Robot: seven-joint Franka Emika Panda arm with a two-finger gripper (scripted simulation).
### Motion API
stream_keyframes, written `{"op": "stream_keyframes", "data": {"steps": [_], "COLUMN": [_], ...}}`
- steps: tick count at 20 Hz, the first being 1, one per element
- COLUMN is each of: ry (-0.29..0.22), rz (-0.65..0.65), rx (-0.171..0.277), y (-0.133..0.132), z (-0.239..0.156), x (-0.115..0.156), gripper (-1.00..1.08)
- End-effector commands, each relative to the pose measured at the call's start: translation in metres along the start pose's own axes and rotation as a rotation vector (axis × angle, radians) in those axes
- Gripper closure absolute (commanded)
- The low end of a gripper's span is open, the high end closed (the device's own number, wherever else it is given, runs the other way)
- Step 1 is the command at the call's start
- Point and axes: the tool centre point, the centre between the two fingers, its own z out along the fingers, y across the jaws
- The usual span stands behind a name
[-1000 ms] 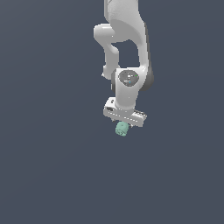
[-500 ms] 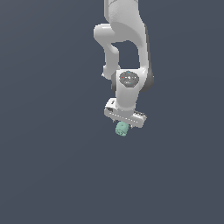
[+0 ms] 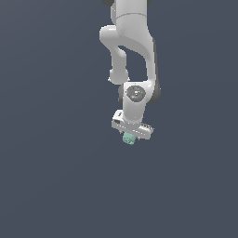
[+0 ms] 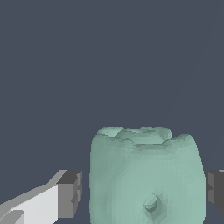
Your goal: Pick up the object and move it to a goal position.
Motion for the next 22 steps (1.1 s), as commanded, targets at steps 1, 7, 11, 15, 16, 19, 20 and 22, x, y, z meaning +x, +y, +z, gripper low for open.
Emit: {"op": "stream_keyframes", "data": {"steps": [1, 7, 11, 15, 16, 19, 20, 22], "ry": [0.001, 0.001, 0.001, 0.002, 0.002, 0.002, 0.002, 0.002], "rz": [0.001, 0.001, 0.001, 0.000, 0.000, 0.000, 0.000, 0.000], "rx": [0.001, 0.001, 0.001, 0.001, 0.001, 0.001, 0.001, 0.001], "y": [-0.0002, -0.0006, -0.0006, -0.0011, -0.0010, -0.0002, 0.0003, 0.0016], "z": [0.0067, 0.0089, 0.0089, 0.0081, 0.0079, 0.0051, 0.0035, -0.0009], "x": [0.0006, 0.0010, 0.0010, 0.0011, 0.0010, -0.0006, -0.0015, -0.0040], "gripper": [-0.92, 1.08, 1.08, 1.08, 1.08, 1.08, 1.08, 1.08]}}
